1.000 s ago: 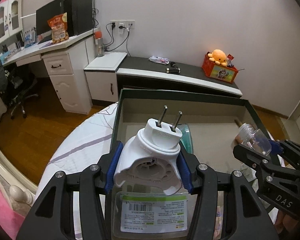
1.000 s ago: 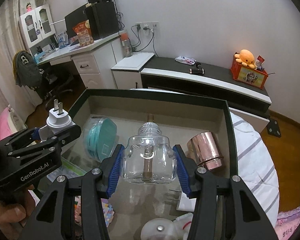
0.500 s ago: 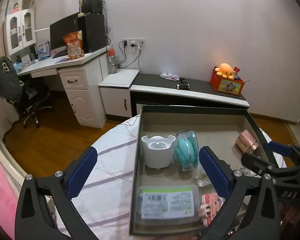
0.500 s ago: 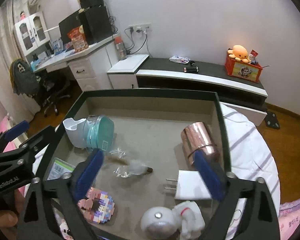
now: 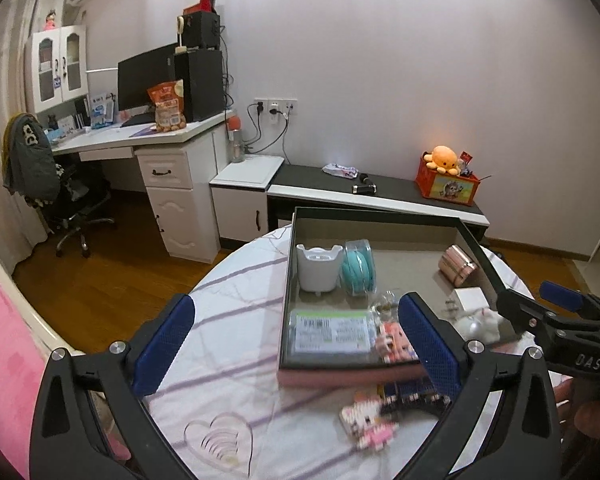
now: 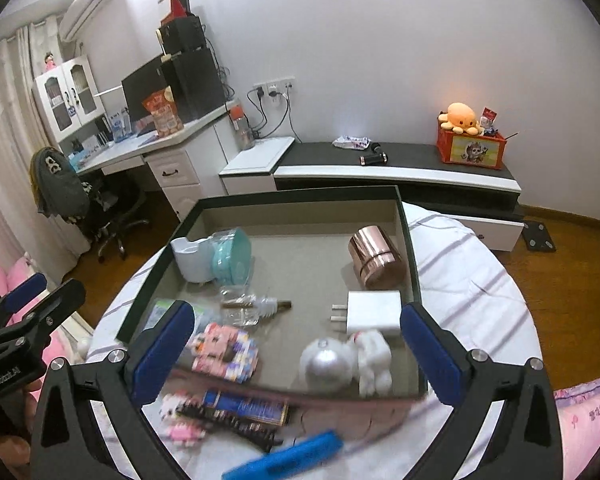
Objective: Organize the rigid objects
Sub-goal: 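Withdraw both tools from the box and move toward the remaining items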
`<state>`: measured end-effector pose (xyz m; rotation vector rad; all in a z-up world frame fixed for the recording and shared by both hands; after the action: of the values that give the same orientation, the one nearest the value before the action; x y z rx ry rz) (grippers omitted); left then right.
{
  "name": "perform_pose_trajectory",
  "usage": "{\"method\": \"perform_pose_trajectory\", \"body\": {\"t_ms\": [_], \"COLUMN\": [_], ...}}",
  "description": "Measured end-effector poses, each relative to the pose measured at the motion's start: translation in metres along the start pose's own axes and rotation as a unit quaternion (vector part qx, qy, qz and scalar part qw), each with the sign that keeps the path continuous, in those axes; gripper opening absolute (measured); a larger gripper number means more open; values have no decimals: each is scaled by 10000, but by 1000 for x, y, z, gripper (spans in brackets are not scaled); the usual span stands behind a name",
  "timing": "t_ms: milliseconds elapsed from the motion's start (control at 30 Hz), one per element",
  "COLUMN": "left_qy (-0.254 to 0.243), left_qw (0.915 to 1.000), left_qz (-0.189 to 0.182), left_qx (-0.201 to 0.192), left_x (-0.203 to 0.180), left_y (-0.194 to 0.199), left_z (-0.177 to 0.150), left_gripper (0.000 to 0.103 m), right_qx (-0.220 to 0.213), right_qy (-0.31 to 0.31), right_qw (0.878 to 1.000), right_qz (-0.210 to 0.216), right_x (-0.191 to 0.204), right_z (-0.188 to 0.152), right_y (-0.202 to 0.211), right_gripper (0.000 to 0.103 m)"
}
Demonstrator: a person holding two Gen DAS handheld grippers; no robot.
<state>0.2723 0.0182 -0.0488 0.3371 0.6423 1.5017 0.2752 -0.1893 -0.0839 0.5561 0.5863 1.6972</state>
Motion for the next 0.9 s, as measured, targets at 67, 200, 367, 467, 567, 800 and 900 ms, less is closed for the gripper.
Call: {"method": "perform_pose_trajectory", "body": {"t_ms": [67, 200, 367, 467, 567, 800, 900], "left_qy": [8, 36, 29, -10, -62, -76, -83], "left_qw": [10000, 10000, 10000, 10000, 9999, 9999, 9999], "left_qz": [15, 10, 10, 7, 38, 32, 48], "left_qx": [-31, -31, 39, 89, 127, 143, 117], "left_x": [1, 1, 2, 2, 1, 1, 1], "left_y": [12, 32, 51, 59, 66, 80, 83], "left_z": [-5, -17, -38, -51, -61, -73, -73], "left_gripper": [103, 103, 103, 103, 103, 103, 103], "right_qx": [-69, -193, -285, -283, -267, -220, -240], "right_qy": [-6, -26, 8, 13, 27, 10, 24], "right_qw": [10000, 9998, 9996, 9995, 9996, 9997, 9996], "right_qz": [-5, -32, -89, -104, -126, -138, -135], "right_x": [3, 7, 9, 12, 17, 19, 22], "right_z": [-8, -22, -38, -50, -62, -76, -77], "right_y": [15, 43, 70, 81, 91, 100, 104], "right_gripper": [103, 103, 103, 103, 103, 103, 103]}}
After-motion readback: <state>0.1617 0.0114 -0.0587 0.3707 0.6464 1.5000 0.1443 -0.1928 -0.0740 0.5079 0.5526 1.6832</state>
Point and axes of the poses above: each gripper's, at about its wrist camera, not at the fingertips, and y roughly against the way its jaws point, x to its left, z to its top, the point moved 8 cm from there along -y, roughly the way its jaws point, and after that the axes turned 11 degrees about y, right-handed, at the moved point
